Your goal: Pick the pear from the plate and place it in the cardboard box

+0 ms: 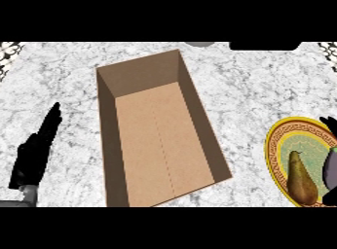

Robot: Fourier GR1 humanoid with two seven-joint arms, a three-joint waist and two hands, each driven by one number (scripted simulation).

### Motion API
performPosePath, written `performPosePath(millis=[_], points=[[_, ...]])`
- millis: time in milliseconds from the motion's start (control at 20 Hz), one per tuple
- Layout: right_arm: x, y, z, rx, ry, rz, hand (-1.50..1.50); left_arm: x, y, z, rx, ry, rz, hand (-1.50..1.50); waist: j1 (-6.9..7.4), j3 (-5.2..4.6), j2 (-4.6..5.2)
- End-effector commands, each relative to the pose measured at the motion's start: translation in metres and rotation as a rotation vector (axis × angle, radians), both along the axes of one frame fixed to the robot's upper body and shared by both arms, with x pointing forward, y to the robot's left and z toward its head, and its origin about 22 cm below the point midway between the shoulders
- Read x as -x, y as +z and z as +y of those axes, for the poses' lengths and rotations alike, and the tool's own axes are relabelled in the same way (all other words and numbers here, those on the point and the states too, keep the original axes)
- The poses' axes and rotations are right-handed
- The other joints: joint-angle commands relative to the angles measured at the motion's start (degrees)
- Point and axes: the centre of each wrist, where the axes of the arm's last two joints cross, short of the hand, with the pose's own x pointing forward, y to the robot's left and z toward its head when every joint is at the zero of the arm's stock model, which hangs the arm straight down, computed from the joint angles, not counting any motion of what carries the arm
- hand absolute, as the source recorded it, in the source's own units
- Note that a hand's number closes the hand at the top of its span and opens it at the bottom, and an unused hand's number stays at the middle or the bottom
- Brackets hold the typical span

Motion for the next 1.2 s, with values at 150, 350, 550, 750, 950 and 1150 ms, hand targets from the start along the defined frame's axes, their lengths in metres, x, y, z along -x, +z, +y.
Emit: performPosePath(millis=[150,350,550,750,950,1150], points=[[0.014,-0.005,0.06,0.064,-0.049,0.171,-1.5,0.005,-0.003,0.002,0.008,0.0,0.001,0.0,-0.06,0.19,0.0],[0.004,-0.008,0.06,0.089,-0.101,0.185,-1.5,-0.006,-0.001,0.01,-0.004,-0.008,-0.01,0.0,-0.16,0.22,0.06],[-0.011,-0.006,0.065,0.1,-0.129,0.186,-1.5,0.011,-0.001,-0.014,0.005,0.004,0.003,0.0,0.03,0.23,0.02],[0.002,-0.015,0.064,0.12,-0.142,0.197,-1.5,0.008,0.006,-0.015,0.006,0.015,-0.001,0.0,-0.15,0.23,-0.01],[0.015,-0.033,0.061,0.138,-0.16,0.207,-1.5,0.002,-0.001,-0.011,-0.01,0.0,-0.003,0.0,-0.34,0.23,0.01],[0.001,-0.034,0.052,0.131,-0.161,0.222,-1.5,0.007,-0.017,-0.012,0.004,0.009,0.013,0.0,-0.16,0.23,0.05]])
